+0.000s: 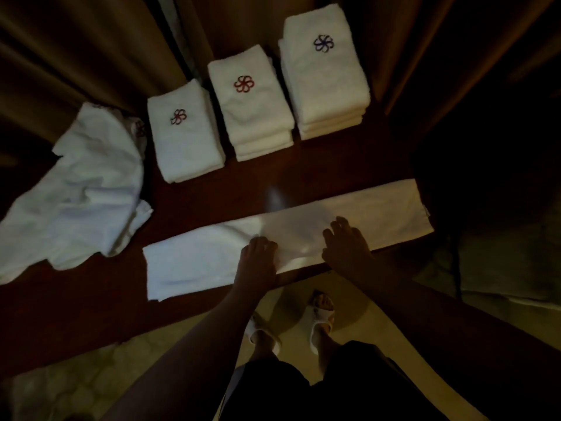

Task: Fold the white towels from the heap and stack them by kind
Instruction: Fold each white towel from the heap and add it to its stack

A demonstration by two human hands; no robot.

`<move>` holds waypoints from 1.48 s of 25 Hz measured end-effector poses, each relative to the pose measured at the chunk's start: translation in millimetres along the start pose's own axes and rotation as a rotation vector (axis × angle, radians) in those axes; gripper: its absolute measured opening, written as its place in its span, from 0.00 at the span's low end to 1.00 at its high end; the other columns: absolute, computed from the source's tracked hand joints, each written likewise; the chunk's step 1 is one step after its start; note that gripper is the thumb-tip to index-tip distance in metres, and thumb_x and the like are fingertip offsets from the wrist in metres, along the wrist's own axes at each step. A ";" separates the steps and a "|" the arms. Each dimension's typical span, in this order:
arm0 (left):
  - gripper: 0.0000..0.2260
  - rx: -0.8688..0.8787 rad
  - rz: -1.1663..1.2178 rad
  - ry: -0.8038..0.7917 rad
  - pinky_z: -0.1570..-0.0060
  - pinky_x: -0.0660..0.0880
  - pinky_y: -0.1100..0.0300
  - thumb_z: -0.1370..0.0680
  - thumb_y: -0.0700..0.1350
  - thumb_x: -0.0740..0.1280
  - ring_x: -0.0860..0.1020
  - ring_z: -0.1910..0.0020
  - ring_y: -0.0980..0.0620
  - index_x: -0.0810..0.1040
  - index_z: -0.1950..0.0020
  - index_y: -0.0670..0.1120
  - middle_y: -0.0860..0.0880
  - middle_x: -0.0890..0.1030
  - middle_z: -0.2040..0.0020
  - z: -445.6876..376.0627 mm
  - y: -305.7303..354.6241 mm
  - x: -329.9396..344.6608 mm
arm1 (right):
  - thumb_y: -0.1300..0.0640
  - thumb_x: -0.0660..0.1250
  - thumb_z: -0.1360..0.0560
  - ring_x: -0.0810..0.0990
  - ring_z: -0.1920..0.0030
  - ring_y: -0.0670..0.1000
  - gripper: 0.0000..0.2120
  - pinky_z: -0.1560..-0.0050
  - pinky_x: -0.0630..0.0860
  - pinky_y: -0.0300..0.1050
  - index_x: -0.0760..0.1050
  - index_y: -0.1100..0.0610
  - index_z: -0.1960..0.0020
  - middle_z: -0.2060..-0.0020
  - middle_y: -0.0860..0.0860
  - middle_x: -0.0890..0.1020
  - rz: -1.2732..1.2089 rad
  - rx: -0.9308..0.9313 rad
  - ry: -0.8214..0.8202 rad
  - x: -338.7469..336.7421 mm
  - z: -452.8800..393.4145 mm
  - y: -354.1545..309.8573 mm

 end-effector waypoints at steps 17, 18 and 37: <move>0.09 -0.384 0.057 0.101 0.55 0.69 0.50 0.27 0.40 0.68 0.74 0.51 0.39 0.77 0.48 0.42 0.42 0.76 0.51 118.0 -228.7 0.7 | 0.53 0.79 0.45 0.79 0.58 0.58 0.23 0.66 0.75 0.49 0.76 0.58 0.54 0.59 0.56 0.79 0.184 -0.469 0.028 11.6 -36.9 -250.2; 0.09 -0.365 0.072 0.135 0.55 0.69 0.50 0.28 0.40 0.69 0.75 0.52 0.39 0.78 0.49 0.43 0.43 0.77 0.52 121.6 -236.3 -2.8 | 0.55 0.79 0.45 0.79 0.60 0.57 0.21 0.66 0.76 0.49 0.76 0.58 0.56 0.60 0.56 0.79 0.189 -0.441 0.039 10.4 -37.1 -255.6; 0.19 -0.646 0.522 0.119 0.47 0.71 0.52 0.25 0.55 0.69 0.72 0.43 0.43 0.73 0.43 0.42 0.43 0.71 0.43 139.6 -319.7 12.4 | 0.51 0.61 0.21 0.74 0.43 0.58 0.17 0.47 0.73 0.50 0.70 0.60 0.38 0.43 0.58 0.75 -0.241 -0.029 0.170 6.7 -51.3 -281.1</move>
Point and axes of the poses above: each hand's wrist, its own z-axis away from the middle knuckle, its own x-axis out of the palm, y = z × x, the point moved 7 cm from there along -z, towards the middle knuckle
